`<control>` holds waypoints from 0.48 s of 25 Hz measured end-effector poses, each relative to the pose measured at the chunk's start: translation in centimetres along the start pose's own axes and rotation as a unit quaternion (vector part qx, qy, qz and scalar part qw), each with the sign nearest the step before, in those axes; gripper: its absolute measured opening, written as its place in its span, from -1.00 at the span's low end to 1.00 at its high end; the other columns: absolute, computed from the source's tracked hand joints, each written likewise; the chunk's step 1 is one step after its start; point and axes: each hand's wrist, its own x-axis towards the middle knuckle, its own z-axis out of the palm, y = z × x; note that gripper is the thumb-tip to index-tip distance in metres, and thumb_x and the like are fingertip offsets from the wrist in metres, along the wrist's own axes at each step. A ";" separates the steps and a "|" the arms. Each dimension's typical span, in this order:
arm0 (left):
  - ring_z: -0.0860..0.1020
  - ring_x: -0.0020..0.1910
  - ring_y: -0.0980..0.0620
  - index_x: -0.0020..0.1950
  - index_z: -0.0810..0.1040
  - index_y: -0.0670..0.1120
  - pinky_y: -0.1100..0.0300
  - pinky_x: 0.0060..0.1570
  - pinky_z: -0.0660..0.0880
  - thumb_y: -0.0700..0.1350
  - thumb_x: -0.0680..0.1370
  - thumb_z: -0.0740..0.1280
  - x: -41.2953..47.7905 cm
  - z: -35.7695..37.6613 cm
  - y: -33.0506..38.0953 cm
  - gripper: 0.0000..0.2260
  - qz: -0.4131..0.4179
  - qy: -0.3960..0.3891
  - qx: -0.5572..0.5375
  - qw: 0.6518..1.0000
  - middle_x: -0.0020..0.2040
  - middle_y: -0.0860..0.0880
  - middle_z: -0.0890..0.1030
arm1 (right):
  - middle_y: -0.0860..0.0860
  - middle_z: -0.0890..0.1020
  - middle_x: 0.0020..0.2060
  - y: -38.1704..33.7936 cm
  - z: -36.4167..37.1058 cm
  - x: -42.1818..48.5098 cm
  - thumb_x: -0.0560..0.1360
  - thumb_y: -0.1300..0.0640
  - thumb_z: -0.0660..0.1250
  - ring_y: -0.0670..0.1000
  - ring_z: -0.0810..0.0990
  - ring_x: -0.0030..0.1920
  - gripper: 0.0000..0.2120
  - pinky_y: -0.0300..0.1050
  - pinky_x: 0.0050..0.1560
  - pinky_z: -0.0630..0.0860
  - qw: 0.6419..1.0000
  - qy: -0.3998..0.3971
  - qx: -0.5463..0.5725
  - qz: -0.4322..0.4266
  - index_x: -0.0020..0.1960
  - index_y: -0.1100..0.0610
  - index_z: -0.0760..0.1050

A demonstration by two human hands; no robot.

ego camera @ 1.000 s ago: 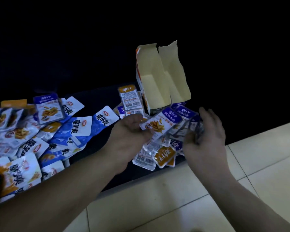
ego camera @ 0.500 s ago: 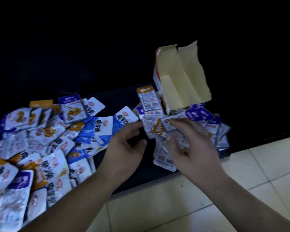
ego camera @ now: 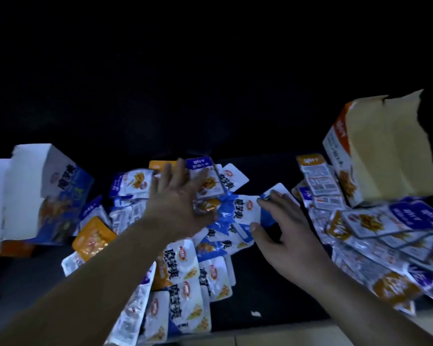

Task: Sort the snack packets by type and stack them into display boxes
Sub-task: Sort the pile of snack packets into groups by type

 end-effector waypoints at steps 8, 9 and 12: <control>0.50 0.42 -0.16 0.32 0.64 0.03 -0.30 0.40 0.39 0.24 0.57 0.31 -4.2 3.3 -1.8 -0.57 0.082 0.135 -0.058 0.986 0.31 -0.11 0.63 | -0.32 -0.05 0.61 -1.7 3.2 1.6 0.62 -0.10 0.31 -0.32 0.11 0.50 -0.31 -0.26 0.39 0.28 0.999 -0.042 -0.001 -0.005 0.63 -0.21 0.04; 0.52 0.40 -0.14 0.29 0.66 0.02 -0.28 0.40 0.40 0.20 0.60 0.27 -5.0 3.3 -1.9 -0.61 0.093 0.146 -0.060 0.983 0.28 -0.09 0.65 | -0.33 0.02 0.59 -1.9 3.2 1.7 0.62 -0.06 0.33 -0.41 0.22 0.39 -0.33 -0.33 0.30 0.38 0.999 -0.045 0.030 -0.003 0.62 -0.22 0.08; 0.57 0.37 -0.12 0.27 0.67 -0.01 -0.25 0.42 0.41 0.07 0.68 0.15 -6.8 3.9 -1.7 -0.64 0.113 0.199 -0.085 0.970 0.28 -0.08 0.67 | -0.31 0.29 0.39 -2.5 2.5 1.6 0.61 0.04 0.36 -0.56 0.35 0.20 -0.48 -0.58 0.00 0.43 0.993 0.009 0.118 -0.001 0.51 -0.18 0.31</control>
